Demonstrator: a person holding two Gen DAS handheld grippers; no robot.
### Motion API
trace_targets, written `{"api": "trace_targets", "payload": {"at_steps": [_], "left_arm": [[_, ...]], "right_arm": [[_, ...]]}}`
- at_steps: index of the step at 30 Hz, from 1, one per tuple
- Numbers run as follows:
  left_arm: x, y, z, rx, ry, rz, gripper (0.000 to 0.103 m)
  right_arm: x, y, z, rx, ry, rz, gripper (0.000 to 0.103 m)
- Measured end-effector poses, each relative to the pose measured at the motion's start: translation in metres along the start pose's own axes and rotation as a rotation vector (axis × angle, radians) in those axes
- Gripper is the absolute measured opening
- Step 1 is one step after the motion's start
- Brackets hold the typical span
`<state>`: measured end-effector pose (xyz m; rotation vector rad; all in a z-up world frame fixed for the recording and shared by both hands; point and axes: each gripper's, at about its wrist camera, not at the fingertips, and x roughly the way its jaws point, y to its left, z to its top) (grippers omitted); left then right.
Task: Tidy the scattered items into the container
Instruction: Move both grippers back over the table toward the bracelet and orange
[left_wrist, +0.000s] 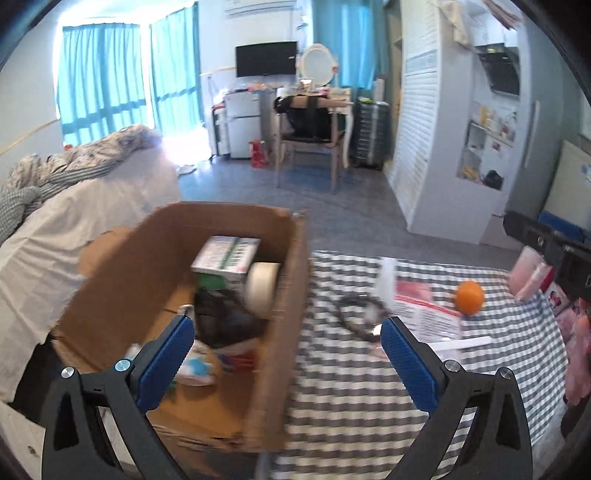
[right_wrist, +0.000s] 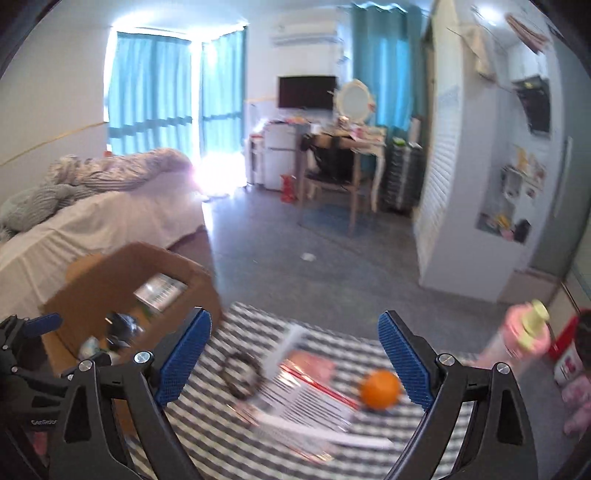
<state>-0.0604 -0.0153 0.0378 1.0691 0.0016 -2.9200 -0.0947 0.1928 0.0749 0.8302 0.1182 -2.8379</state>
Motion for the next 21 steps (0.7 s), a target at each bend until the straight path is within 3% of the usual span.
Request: {"api": "trace_targets", "payload": {"at_steps": [8, 15, 21], "left_arm": [[0.022, -0.058, -0.018, 0.029, 0.04, -0.082, 0.103], [0.068, -0.079, -0.034, 0.065, 0.155, -0.054, 0.103], [0.098, -0.076, -0.028, 0.027, 0.18, -0.025, 0.103]], "right_arm": [[-0.002, -0.062, -0.038, 0.047, 0.082, -0.09, 0.092], [0.024, -0.097, -0.06, 0.099, 0.161, -0.107, 0.092], [0.06, -0.103, -0.068, 0.112, 0.216, -0.085, 0.092]]}}
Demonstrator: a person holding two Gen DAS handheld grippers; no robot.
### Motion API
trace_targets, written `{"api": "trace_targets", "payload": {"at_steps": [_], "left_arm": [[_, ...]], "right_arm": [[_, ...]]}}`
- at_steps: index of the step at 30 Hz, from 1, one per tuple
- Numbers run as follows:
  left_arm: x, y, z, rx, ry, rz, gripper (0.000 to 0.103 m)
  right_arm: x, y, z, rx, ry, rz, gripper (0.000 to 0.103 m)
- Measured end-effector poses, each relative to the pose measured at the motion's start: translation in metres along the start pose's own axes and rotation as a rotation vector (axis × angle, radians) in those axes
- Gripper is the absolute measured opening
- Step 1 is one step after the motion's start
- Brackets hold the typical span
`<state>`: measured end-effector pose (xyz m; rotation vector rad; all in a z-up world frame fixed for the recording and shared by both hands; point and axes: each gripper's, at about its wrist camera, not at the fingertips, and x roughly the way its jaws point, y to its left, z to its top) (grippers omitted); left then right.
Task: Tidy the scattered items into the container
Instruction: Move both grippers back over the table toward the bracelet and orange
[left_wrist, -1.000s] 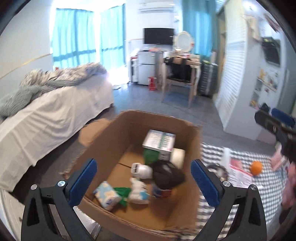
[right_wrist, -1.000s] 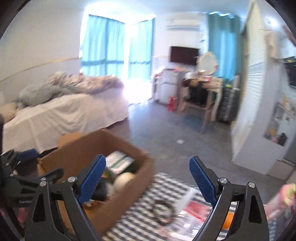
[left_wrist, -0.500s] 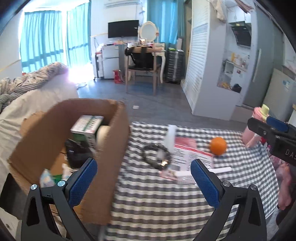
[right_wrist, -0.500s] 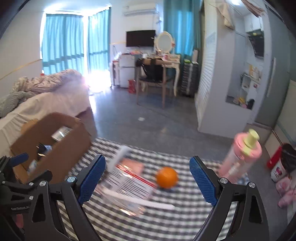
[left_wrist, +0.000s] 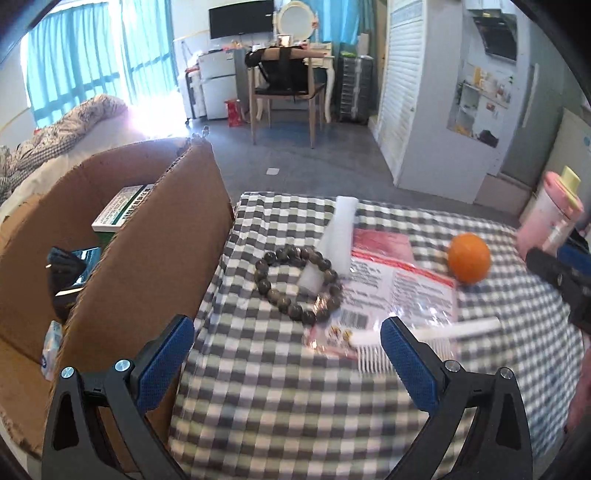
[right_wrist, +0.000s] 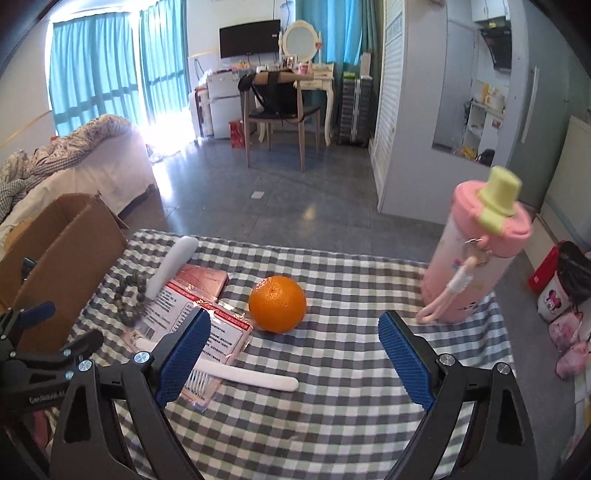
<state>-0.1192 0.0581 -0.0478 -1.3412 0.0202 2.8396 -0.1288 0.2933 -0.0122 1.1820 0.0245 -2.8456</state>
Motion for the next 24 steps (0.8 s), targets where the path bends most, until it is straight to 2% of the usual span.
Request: {"api": "trace_targets", "payload": {"at_steps": [6, 13, 18, 20, 24], "left_arm": [[0.026, 0.001, 0.008, -0.02, 0.02, 0.015, 0.103], [0.048, -0.009, 0.007, 0.027, 0.053, 0.008, 0.103], [0.062, -0.016, 0.004, 0.074, 0.062, 0.019, 0.103], [0.062, -0.015, 0.004, 0.057, 0.047, 0.002, 0.103], [0.066, -0.006, 0.004, 0.012, 0.068, -0.039, 0.103]], "right_arm": [[0.043, 0.01, 0.006, -0.02, 0.054, 0.003, 0.092], [0.09, 0.017, 0.01, -0.026, 0.101, -0.057, 0.092], [0.11, 0.017, 0.008, -0.006, 0.125, -0.048, 0.092], [0.116, 0.016, 0.006, 0.004, 0.144, -0.042, 0.092], [0.12, 0.016, 0.004, 0.008, 0.159, -0.04, 0.091]]}}
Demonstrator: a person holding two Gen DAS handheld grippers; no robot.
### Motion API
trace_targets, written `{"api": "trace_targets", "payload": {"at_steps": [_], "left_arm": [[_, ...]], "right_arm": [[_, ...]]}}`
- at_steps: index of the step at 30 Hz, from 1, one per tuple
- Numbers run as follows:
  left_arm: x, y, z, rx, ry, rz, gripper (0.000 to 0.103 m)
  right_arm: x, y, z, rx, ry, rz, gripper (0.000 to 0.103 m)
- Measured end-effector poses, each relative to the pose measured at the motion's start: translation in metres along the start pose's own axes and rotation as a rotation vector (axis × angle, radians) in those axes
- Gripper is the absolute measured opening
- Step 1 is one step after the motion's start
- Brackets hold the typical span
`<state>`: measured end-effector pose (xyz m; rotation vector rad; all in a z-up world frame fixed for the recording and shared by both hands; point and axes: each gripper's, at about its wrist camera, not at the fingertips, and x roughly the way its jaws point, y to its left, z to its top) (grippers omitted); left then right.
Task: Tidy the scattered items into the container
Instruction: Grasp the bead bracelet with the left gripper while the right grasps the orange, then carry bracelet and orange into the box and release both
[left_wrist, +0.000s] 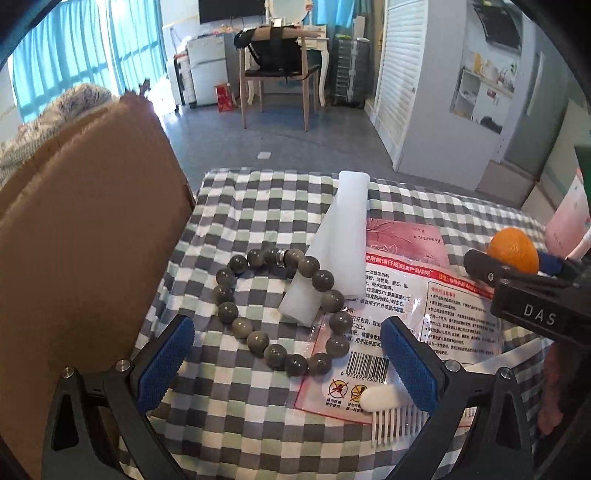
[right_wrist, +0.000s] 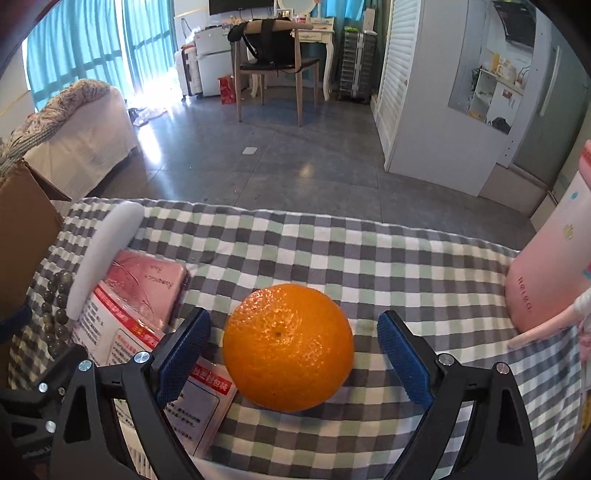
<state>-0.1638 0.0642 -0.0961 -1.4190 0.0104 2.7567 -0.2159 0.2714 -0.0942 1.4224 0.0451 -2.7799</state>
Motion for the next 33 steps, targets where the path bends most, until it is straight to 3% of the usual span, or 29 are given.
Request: {"api": "trace_targets", "payload": {"at_steps": [2, 4, 7, 10, 11, 14, 23, 33], "left_arm": [[0.0, 0.003, 0.0, -0.01, 0.01, -0.011, 0.103], [0.001, 0.004, 0.001, -0.003, 0.011, -0.012, 0.101], [-0.004, 0.002, -0.001, 0.03, 0.011, -0.032, 0.087], [-0.011, -0.002, -0.005, 0.07, 0.007, -0.054, 0.054], [-0.014, -0.003, -0.006, 0.081, 0.005, -0.051, 0.036], [-0.018, -0.004, -0.008, 0.108, 0.009, -0.023, 0.014], [-0.026, -0.004, -0.008, 0.111, 0.027, -0.01, 0.012], [-0.069, -0.004, 0.0, 0.126, -0.095, -0.029, 0.011]], "right_arm": [[-0.001, 0.001, -0.001, -0.005, -0.003, 0.011, 0.085], [-0.001, 0.003, -0.002, -0.008, -0.004, 0.015, 0.071], [-0.003, 0.003, -0.001, -0.004, -0.014, 0.022, 0.057], [-0.003, 0.0, -0.002, 0.013, -0.015, 0.041, 0.057], [-0.004, 0.0, -0.003, 0.015, -0.015, 0.043, 0.057], [-0.004, -0.001, -0.003, 0.016, -0.017, 0.046, 0.057], [-0.007, 0.001, -0.006, 0.017, -0.026, 0.057, 0.057], [-0.046, 0.004, -0.007, 0.011, -0.092, 0.086, 0.057]]}}
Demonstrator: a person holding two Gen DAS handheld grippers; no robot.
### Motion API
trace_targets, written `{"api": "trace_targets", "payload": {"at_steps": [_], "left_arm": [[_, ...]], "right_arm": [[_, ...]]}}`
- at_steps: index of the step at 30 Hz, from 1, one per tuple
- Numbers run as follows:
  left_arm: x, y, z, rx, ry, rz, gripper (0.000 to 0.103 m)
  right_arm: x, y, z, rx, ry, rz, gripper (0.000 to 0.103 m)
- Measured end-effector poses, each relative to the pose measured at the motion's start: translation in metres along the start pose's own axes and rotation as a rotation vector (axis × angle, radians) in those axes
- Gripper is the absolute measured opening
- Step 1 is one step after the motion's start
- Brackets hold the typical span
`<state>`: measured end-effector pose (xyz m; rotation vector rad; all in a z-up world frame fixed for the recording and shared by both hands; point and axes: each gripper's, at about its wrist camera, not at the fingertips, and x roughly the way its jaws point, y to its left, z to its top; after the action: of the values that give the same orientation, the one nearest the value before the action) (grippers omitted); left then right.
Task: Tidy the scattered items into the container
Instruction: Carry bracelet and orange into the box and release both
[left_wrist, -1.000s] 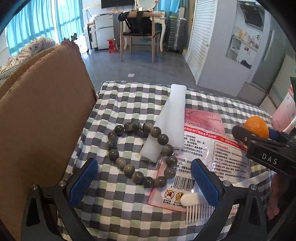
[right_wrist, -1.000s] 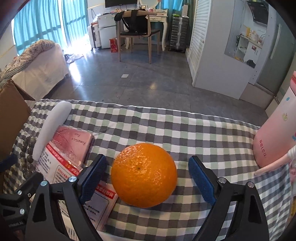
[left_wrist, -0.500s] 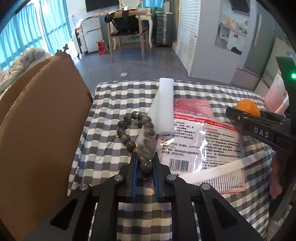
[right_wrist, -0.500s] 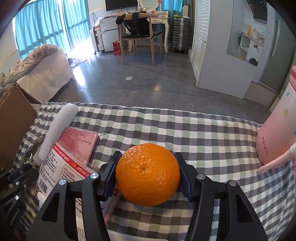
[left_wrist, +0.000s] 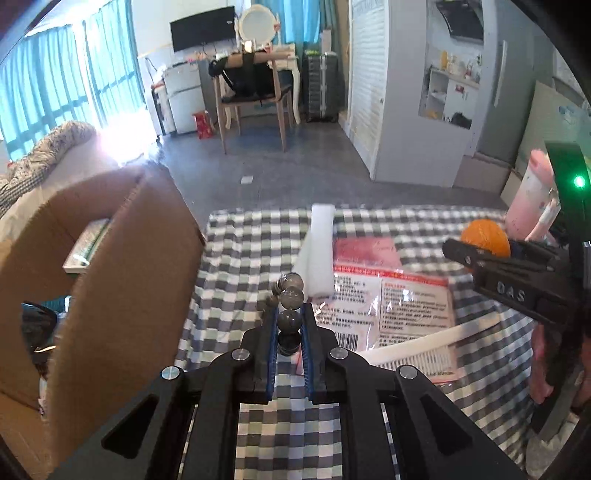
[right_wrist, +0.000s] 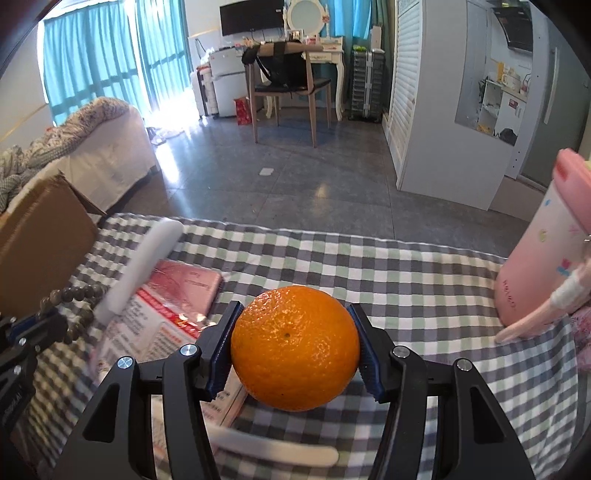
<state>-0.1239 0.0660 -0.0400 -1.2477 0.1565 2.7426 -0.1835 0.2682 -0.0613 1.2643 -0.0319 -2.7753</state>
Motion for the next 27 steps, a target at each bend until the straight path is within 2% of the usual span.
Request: {"api": "trace_targets", "payload": {"at_steps": [6, 10, 16, 18, 21, 27], "left_arm": [[-0.028, 0.006, 0.01, -0.009, -0.056, -0.005, 0.011], [-0.049, 0.008, 0.018, -0.023, -0.111, -0.012, 0.011], [-0.08, 0.021, 0.027, -0.039, -0.174, 0.0, 0.011], [-0.093, 0.029, 0.031, -0.046, -0.201, 0.01, 0.012], [-0.119, 0.048, 0.034, -0.063, -0.258, 0.041, 0.011], [-0.151, 0.095, 0.034, -0.113, -0.312, 0.105, 0.012]], "right_arm": [[-0.037, 0.003, -0.002, 0.014, -0.033, 0.049, 0.057], [-0.065, 0.017, 0.0, -0.022, -0.073, 0.067, 0.057], [-0.099, 0.056, 0.002, -0.107, -0.125, 0.103, 0.056], [-0.109, 0.072, 0.005, -0.136, -0.136, 0.149, 0.056], [-0.123, 0.098, 0.009, -0.194, -0.162, 0.184, 0.056], [-0.141, 0.154, 0.019, -0.28, -0.202, 0.26, 0.056]]}}
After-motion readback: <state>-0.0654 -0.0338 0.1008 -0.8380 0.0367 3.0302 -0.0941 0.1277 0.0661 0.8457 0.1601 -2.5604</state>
